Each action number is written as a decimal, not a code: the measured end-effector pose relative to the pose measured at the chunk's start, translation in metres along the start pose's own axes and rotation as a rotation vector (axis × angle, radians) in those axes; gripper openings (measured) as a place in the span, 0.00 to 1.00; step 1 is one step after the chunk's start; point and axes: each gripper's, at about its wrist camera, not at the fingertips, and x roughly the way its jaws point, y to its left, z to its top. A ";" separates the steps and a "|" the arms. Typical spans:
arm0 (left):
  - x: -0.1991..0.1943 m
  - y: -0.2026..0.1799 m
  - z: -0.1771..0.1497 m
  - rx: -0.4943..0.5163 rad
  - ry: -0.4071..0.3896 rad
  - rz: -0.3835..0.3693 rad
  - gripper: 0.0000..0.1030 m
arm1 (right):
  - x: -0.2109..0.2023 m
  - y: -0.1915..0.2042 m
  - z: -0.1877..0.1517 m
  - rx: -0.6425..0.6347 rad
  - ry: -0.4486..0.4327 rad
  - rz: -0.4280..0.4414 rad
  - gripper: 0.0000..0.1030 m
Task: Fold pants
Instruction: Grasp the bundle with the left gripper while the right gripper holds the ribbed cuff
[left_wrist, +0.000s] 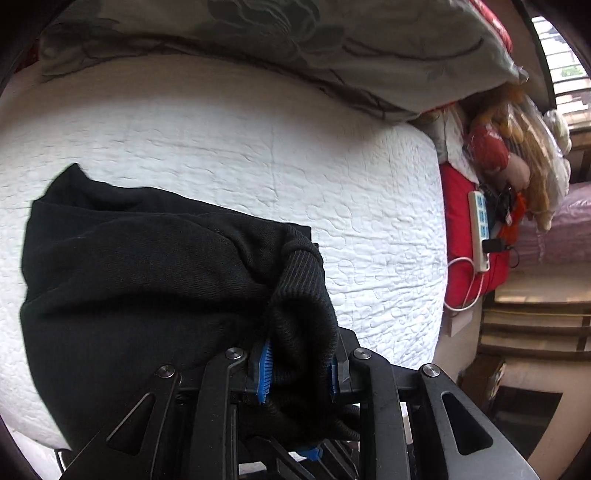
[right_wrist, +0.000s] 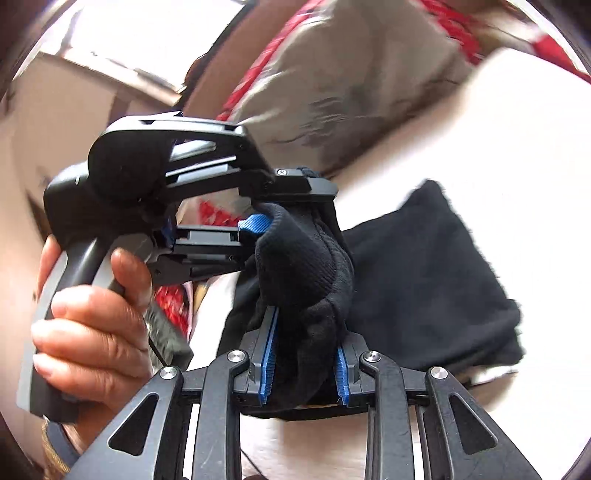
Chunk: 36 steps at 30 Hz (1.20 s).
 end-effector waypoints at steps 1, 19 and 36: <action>0.018 -0.007 0.004 0.014 0.014 0.033 0.20 | -0.003 -0.018 0.003 0.043 -0.001 -0.007 0.25; -0.118 0.102 -0.102 -0.069 -0.285 -0.203 0.89 | -0.075 -0.050 0.041 0.007 -0.038 0.076 0.54; -0.005 0.125 -0.112 -0.419 -0.135 -0.175 0.34 | 0.003 -0.019 0.048 -0.302 0.260 -0.103 0.09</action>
